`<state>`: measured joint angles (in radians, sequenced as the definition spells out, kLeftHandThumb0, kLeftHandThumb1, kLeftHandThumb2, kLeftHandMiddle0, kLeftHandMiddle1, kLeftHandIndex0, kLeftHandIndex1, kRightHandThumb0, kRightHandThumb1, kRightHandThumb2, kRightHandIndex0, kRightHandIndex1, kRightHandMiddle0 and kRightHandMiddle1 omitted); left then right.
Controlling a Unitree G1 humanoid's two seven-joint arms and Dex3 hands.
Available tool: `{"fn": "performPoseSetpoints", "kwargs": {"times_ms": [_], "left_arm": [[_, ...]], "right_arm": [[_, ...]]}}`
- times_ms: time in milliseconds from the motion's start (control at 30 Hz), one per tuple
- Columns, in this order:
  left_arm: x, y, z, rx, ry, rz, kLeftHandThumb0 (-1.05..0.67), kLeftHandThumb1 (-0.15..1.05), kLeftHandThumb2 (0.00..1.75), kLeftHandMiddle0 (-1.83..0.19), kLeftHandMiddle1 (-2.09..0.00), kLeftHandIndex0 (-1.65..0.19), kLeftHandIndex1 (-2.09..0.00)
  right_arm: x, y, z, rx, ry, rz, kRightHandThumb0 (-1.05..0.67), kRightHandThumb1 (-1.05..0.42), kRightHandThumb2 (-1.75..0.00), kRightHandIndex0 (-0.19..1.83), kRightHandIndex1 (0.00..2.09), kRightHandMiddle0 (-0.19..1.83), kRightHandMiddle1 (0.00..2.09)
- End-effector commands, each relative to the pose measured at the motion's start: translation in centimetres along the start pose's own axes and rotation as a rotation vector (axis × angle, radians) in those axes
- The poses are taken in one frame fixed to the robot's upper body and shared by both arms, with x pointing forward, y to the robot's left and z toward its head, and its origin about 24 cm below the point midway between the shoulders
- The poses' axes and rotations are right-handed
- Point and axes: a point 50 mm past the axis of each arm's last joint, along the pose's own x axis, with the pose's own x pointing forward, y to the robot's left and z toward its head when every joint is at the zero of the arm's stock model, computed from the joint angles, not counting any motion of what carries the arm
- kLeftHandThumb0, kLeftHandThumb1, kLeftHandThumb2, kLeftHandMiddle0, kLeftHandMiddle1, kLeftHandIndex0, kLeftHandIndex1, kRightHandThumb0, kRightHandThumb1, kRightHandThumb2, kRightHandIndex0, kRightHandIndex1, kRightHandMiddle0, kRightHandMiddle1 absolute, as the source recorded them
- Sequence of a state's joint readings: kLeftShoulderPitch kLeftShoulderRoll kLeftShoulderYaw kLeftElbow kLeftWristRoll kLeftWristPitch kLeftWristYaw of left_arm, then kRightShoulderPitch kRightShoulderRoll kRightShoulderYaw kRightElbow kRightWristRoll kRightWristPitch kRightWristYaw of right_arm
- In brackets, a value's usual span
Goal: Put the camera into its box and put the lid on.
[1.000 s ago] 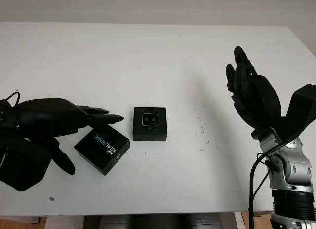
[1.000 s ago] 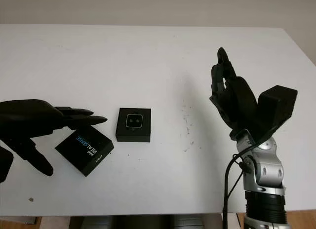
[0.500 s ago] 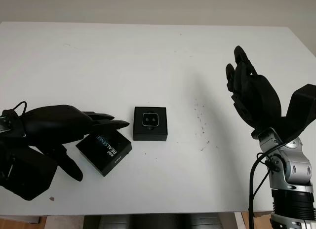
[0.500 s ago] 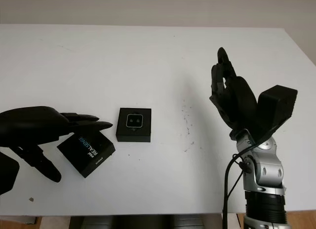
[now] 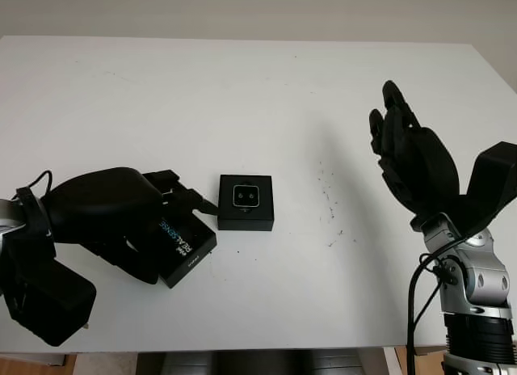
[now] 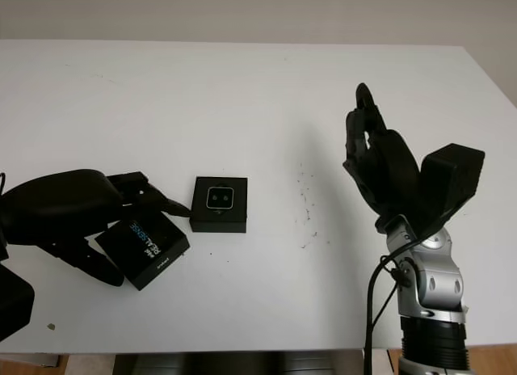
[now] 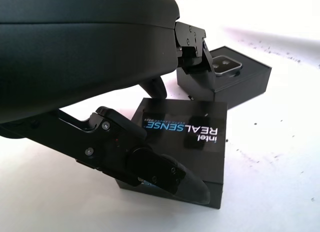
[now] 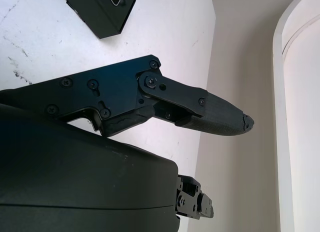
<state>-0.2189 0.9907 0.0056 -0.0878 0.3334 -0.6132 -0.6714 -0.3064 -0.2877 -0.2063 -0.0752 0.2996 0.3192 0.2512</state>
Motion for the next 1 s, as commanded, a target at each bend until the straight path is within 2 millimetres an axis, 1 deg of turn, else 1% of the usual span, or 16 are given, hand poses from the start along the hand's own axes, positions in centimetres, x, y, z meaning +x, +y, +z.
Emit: {"fn": "performPoseSetpoints", "kwargs": {"times_ms": [0,100,167,233,300,467,567,633,733,767,800,867,933,967], "left_arm": [[0.1,-0.3,0.2,0.015,-0.006,-0.011,-0.51,0.89,0.06,0.09,-1.09,0.09,-0.92],[0.1,-0.3,0.2,0.040,-0.002,-0.005,-0.44,0.87,0.05,0.08,-1.20,0.06,-1.00],[0.1,-0.4,0.2,0.070,-0.001,-0.007,-0.38,0.86,0.05,0.07,-1.30,0.03,-1.05],[0.1,-0.5,0.1,0.098,0.001,-0.010,-0.35,0.86,0.05,0.06,-1.34,0.01,-1.08],[0.0,-0.7,0.1,0.123,-0.004,-0.003,-0.34,0.85,0.05,0.02,-1.34,-0.03,-1.08],[0.0,-1.1,0.0,0.151,-0.010,-0.007,-0.35,0.84,0.05,0.05,-1.36,-0.04,-1.07],[0.1,-1.3,0.0,0.165,-0.005,-0.020,-0.36,0.84,0.05,0.06,-1.31,-0.03,-1.06],[0.2,-1.5,-0.1,0.164,0.003,-0.030,-0.37,0.84,0.05,0.02,-1.20,-0.04,-1.03],[0.4,-1.9,0.0,0.164,0.023,-0.062,-0.40,0.85,0.06,-0.01,-1.12,-0.03,-0.99],[0.5,-2.0,0.0,0.165,0.033,-0.075,-0.42,0.86,0.06,-0.02,-1.05,-0.02,-0.94],[0.6,-2.1,0.0,0.166,0.039,-0.083,-0.45,0.86,0.06,-0.06,-0.92,-0.02,-0.84],[0.8,-2.2,0.0,0.166,0.048,-0.099,-0.46,0.85,0.05,-0.09,-0.81,-0.03,-0.76],[1.0,-2.4,0.1,0.165,0.053,-0.112,-0.49,0.85,0.05,-0.17,-0.58,-0.06,-0.62],[1.1,-2.5,0.1,0.164,0.053,-0.115,-0.50,0.85,0.05,-0.18,-0.54,-0.07,-0.60]], "right_arm": [[-0.3,0.1,0.3,0.000,-0.010,0.005,-0.70,-1.05,-0.72,-0.19,0.00,-0.19,0.00],[-0.3,0.1,0.3,0.005,-0.011,0.000,-0.70,-1.05,-0.72,-0.19,0.00,-0.19,0.00],[-0.3,0.1,0.2,0.005,-0.011,0.001,-0.70,-1.05,-0.72,-0.19,0.00,-0.19,0.00],[-0.2,0.1,0.2,-0.002,-0.009,0.004,-0.70,-1.05,-0.73,-0.19,0.00,-0.19,0.00],[-0.2,0.1,0.1,-0.012,-0.006,0.009,-0.71,-1.05,-0.74,-0.19,0.00,-0.19,0.00],[-0.2,0.1,0.2,0.002,-0.006,0.004,-0.70,-1.05,-0.73,-0.19,0.00,-0.19,0.00],[-0.2,0.2,0.2,0.008,-0.009,-0.007,-0.70,-1.05,-0.73,-0.19,0.00,-0.19,0.00],[-0.1,0.1,0.2,0.011,-0.012,-0.002,-0.70,-1.05,-0.73,-0.19,0.00,-0.19,0.00],[-0.2,0.1,0.2,0.016,-0.011,0.000,-0.70,-1.05,-0.73,-0.19,0.00,-0.19,0.00],[-0.2,0.1,0.2,0.015,-0.011,0.001,-0.70,-1.05,-0.73,-0.19,0.00,-0.19,0.00],[-0.2,0.1,0.2,0.014,-0.011,0.001,-0.69,-1.05,-0.73,-0.19,0.00,-0.19,0.00],[-0.2,0.1,0.2,0.006,-0.009,0.003,-0.70,-1.05,-0.74,-0.19,0.00,-0.19,0.00],[-0.2,0.1,0.2,0.004,-0.008,0.005,-0.69,-1.05,-0.74,-0.19,0.00,-0.19,0.00],[-0.3,0.1,0.2,0.003,-0.008,0.006,-0.69,-1.05,-0.75,-0.19,0.00,-0.19,0.00]]}}
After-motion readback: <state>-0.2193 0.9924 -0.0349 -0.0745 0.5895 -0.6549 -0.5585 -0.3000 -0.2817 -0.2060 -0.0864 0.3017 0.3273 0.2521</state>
